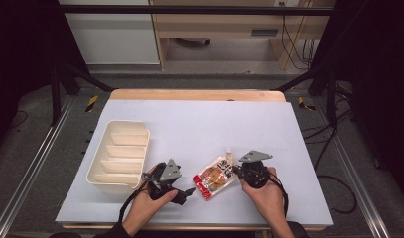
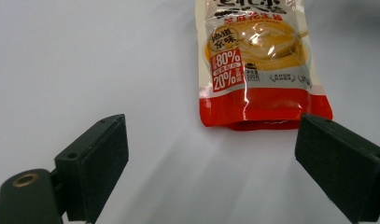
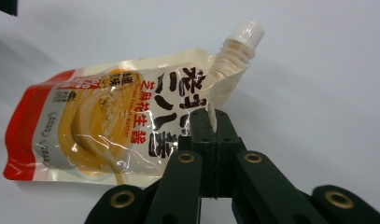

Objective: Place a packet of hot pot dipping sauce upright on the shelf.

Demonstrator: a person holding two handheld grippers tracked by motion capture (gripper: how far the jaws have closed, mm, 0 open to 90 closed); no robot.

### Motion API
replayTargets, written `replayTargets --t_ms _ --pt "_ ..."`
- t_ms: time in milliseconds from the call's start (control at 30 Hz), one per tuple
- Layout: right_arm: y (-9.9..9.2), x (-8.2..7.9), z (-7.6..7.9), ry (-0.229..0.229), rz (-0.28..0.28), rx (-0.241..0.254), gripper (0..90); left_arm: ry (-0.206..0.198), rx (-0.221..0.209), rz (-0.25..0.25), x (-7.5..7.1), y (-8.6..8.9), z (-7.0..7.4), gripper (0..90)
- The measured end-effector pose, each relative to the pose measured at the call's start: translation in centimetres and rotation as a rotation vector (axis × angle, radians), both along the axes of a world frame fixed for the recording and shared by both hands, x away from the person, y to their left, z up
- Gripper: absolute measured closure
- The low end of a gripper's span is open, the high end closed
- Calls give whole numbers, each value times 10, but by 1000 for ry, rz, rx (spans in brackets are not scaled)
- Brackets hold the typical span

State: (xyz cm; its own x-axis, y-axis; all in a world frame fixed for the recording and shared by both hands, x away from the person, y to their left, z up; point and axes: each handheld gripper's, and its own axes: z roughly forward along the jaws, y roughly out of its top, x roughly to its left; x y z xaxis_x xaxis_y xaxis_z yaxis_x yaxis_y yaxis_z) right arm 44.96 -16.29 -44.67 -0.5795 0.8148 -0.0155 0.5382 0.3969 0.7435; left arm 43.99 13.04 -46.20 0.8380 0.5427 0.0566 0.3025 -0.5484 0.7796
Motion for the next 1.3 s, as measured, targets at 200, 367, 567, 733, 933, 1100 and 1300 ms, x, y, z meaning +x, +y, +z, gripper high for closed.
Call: replayTargets --t_ms 200,367,567,733,933,1100,1300 --pt "5 -3 16 -72 67 -20 900 -6 0 3 0 1 1 93" --pt "11 1 28 -82 101 -23 900 -11 -2 6 -2 3 2 90" --pt "19 12 40 -99 146 -79 900 -13 -8 1 -2 4 4 90" --pt "29 21 56 -123 180 -115 900 -20 -23 13 -1 9 8 90" --pt "44 25 75 -149 248 -140 900 -26 -38 35 2 15 11 90" --pt "52 19 80 -168 299 -138 900 -34 -54 47 4 21 16 86" --pt "55 6 82 -189 339 -117 900 -56 -88 71 6 35 28 86"
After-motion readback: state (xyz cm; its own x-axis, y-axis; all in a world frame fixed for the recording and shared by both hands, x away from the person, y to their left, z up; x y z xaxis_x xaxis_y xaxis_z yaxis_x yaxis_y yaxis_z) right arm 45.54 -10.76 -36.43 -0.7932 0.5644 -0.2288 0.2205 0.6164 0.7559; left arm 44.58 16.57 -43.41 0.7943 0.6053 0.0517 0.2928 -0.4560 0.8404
